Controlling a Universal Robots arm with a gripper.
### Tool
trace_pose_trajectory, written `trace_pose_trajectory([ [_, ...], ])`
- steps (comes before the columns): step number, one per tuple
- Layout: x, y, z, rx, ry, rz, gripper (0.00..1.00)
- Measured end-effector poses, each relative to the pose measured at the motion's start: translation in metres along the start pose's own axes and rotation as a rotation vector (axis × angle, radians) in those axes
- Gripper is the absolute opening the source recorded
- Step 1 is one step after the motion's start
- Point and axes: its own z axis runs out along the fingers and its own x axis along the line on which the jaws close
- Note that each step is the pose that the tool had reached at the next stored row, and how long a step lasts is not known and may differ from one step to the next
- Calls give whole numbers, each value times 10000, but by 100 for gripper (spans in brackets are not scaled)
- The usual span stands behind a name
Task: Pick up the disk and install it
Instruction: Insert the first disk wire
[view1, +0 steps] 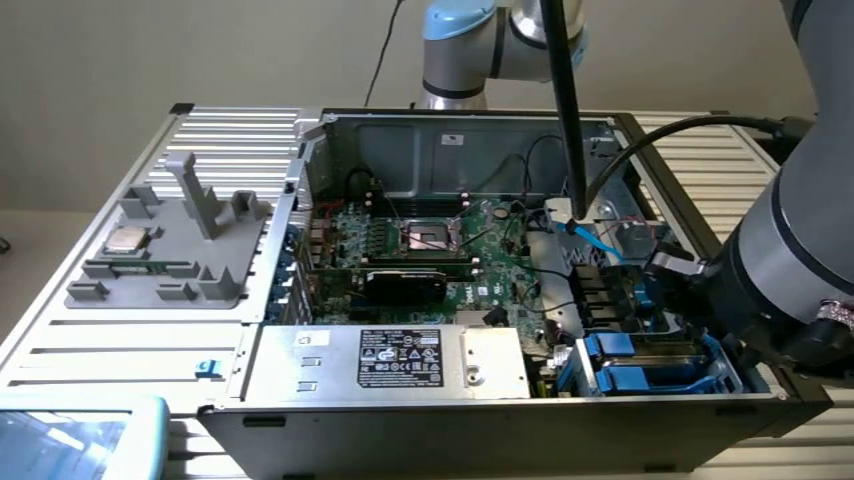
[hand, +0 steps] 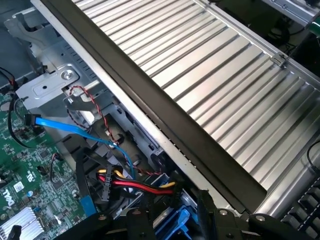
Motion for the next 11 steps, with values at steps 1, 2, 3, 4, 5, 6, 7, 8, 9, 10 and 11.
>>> trace_pose_trajectory([
  [1, 0, -1, 2, -44, 15, 65, 47],
  [2, 1, -2, 3, -73, 20, 121, 47],
  [3, 1, -3, 3, -92, 20, 165, 47],
  [4, -1, -4, 4, -107, 21, 199, 45],
  [5, -1, -5, 3, -120, 21, 231, 45],
  [6, -2, -6, 3, -132, 20, 262, 38],
  [7, -4, -8, 2, -141, 19, 289, 38],
  [8, -5, -9, 2, -152, 19, 319, 38],
  [9, -6, -10, 1, -162, 19, 348, 38],
  [10, -8, -12, 1, -172, 19, 374, 38],
  [11, -10, -14, 0, -181, 19, 400, 38],
])
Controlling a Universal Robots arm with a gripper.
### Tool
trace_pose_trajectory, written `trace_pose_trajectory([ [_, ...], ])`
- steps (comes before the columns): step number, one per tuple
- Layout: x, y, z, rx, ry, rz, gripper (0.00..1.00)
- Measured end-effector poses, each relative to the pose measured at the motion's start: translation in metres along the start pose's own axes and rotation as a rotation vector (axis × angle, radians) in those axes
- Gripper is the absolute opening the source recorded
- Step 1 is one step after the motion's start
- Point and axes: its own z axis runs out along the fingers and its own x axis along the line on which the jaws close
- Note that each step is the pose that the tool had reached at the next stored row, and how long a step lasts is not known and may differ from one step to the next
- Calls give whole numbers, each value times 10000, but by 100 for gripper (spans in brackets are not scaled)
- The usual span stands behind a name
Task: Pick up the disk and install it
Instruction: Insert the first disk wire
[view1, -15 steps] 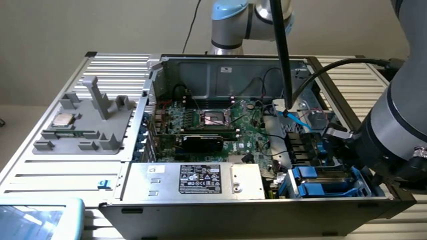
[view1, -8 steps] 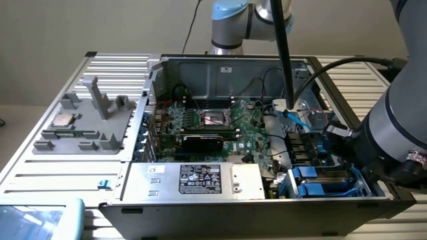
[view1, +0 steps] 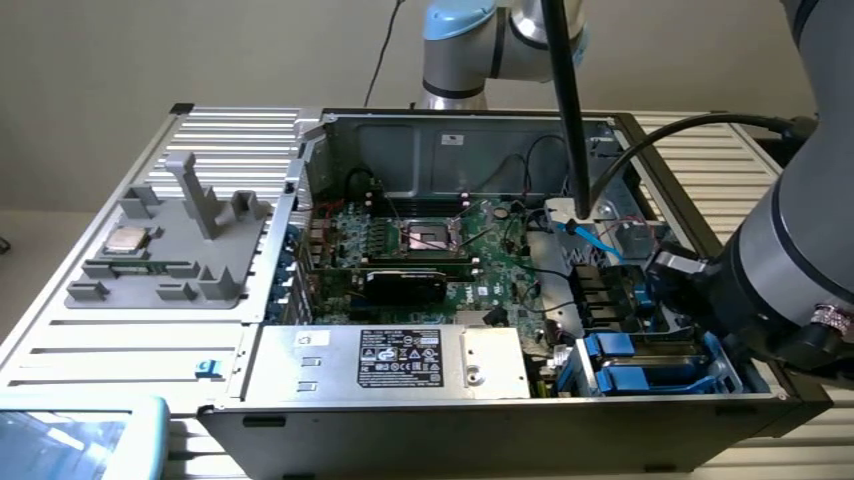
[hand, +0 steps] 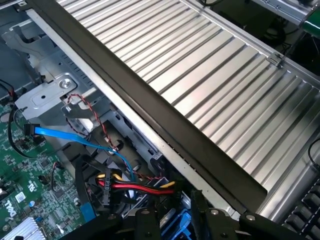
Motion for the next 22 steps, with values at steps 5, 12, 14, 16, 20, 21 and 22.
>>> trace_pose_trajectory([
  [5, -10, -9, -5, -37, 1, 120, 22],
  [12, -16, -14, -7, -53, -4, 187, 16],
  [14, -16, -14, -7, -53, -4, 187, 16],
  [16, -15, -15, -7, -53, -5, 187, 16],
  [20, -16, -16, -7, -36, -19, 179, 16],
  [21, -16, -15, -7, -36, -19, 178, 16],
  [22, -15, -15, -7, -35, -19, 178, 16],
])
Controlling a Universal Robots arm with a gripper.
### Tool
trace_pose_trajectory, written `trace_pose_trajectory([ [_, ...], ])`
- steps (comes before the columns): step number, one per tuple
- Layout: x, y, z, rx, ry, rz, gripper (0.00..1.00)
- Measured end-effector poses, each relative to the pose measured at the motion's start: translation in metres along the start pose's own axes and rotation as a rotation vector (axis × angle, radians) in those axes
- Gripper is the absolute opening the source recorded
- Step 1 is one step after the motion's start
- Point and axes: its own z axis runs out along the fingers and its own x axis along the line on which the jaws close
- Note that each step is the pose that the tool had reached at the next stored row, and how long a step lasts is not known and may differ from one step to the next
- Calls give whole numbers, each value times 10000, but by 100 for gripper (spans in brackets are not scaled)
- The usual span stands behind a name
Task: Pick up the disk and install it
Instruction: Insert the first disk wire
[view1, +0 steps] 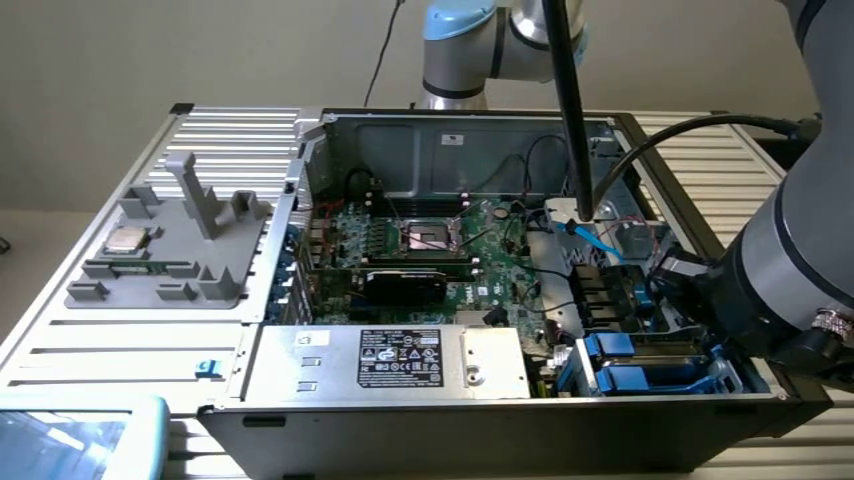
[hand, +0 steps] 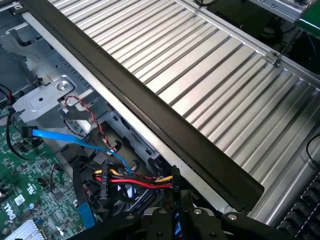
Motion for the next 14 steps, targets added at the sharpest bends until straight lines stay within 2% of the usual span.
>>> trace_pose_trajectory([
  [2, 8, -5, -3, 22, -21, -9, 16],
  [5, 19, -17, -8, 80, -100, 23, 16],
  [7, 25, -22, -10, 132, -175, 58, 16],
  [9, 28, -26, -9, 211, -270, 71, 16],
  [10, 28, -26, -9, 239, -296, 59, 16],
  [13, 30, -28, -10, 247, -307, 59, 16],
  [14, 35, -32, -12, 267, -335, 71, 16],
])
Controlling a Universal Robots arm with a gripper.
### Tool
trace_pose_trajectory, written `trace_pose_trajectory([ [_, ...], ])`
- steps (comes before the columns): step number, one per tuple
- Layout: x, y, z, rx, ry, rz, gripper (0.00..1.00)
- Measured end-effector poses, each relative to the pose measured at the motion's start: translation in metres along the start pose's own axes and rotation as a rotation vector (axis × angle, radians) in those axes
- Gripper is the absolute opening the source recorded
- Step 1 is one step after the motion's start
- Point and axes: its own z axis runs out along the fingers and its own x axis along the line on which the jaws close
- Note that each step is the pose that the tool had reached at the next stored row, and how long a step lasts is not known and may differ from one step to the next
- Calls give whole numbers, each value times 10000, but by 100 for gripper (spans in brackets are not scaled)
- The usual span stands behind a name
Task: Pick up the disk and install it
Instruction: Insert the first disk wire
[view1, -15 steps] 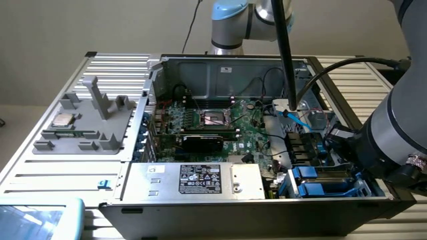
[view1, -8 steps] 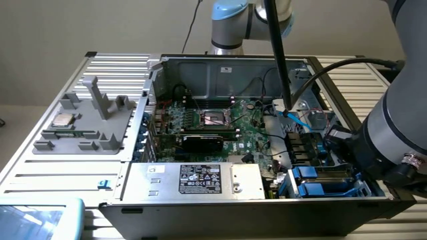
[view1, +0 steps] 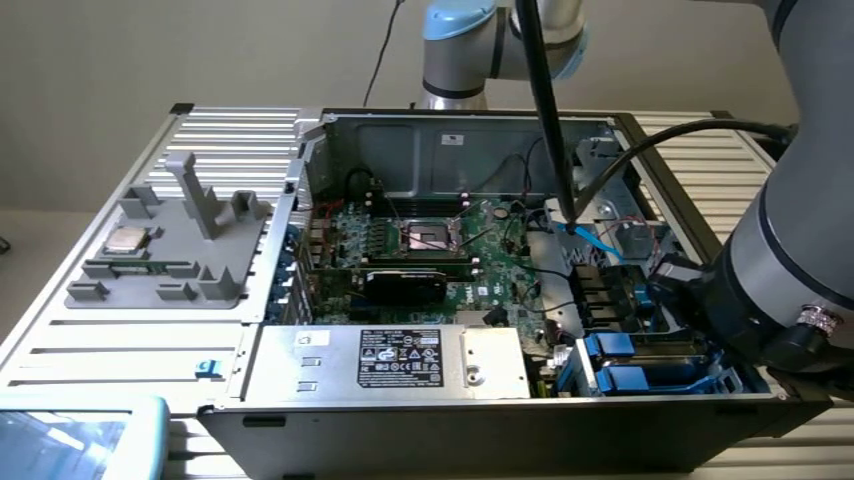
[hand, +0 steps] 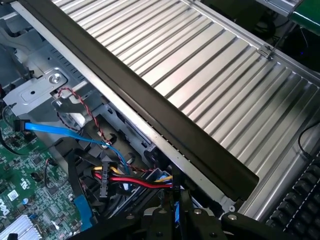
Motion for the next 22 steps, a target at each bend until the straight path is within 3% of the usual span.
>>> trace_pose_trajectory([
  [7, 23, -25, -3, 131, -245, 235, 16],
  [9, 23, -26, -2, 194, -325, 254, 16],
  [17, 24, -27, -2, 204, -336, 251, 16],
  [22, 31, -24, -2, 251, -389, 266, 16],
])
